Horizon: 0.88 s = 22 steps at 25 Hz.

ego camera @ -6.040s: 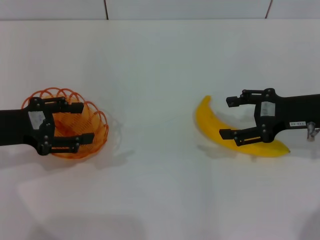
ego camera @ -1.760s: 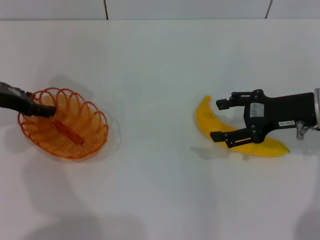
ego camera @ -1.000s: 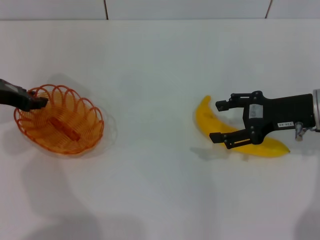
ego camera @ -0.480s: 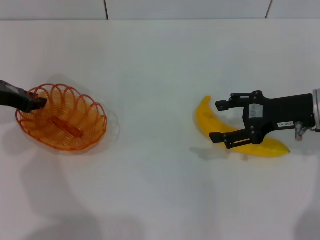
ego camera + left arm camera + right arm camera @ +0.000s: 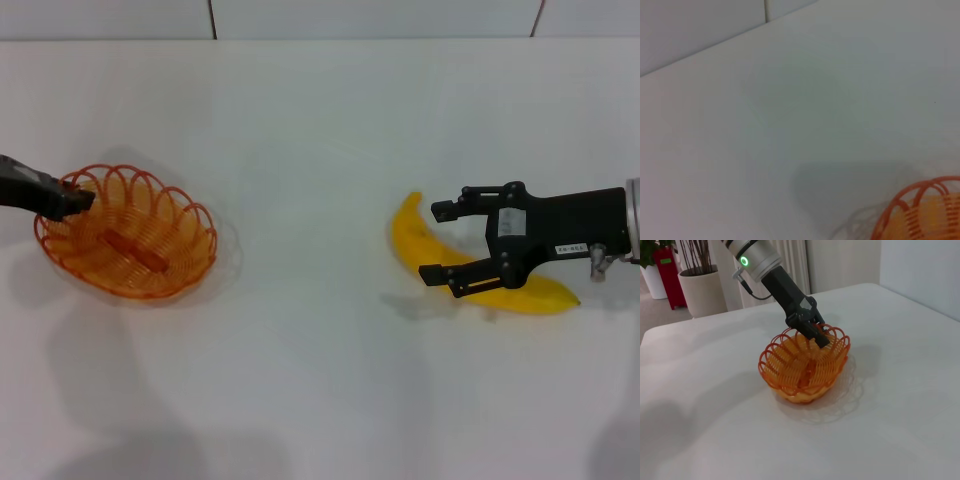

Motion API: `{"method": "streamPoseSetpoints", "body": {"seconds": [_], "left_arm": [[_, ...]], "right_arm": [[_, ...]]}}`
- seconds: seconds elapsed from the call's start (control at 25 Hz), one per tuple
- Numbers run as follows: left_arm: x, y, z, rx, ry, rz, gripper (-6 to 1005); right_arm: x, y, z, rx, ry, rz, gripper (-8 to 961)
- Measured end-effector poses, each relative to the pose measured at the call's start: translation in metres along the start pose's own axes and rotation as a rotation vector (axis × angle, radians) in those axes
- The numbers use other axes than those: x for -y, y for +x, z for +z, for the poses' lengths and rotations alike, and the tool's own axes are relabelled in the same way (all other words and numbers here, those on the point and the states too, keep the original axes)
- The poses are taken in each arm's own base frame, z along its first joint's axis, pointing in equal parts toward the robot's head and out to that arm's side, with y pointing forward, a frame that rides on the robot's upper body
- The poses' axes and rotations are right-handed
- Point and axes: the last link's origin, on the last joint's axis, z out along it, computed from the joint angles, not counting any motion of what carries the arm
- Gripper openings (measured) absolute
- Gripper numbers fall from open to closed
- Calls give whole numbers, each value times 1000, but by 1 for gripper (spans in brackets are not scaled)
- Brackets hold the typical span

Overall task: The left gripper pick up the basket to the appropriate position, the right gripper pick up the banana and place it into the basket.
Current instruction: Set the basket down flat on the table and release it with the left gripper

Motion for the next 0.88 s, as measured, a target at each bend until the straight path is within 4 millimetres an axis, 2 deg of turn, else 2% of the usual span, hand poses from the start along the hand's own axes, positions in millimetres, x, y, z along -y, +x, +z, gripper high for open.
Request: {"method": "streamPoseSetpoints", "body": {"seconds": [0.64,0.88], "left_arm": [[-6,20,-8,-48,7,42,115],[-13,26,-7,-78,-3,53,115]], "right_arm": [[2,3,1,-5,18,20,891],[2,3,1,-5,18,20,891]]}}
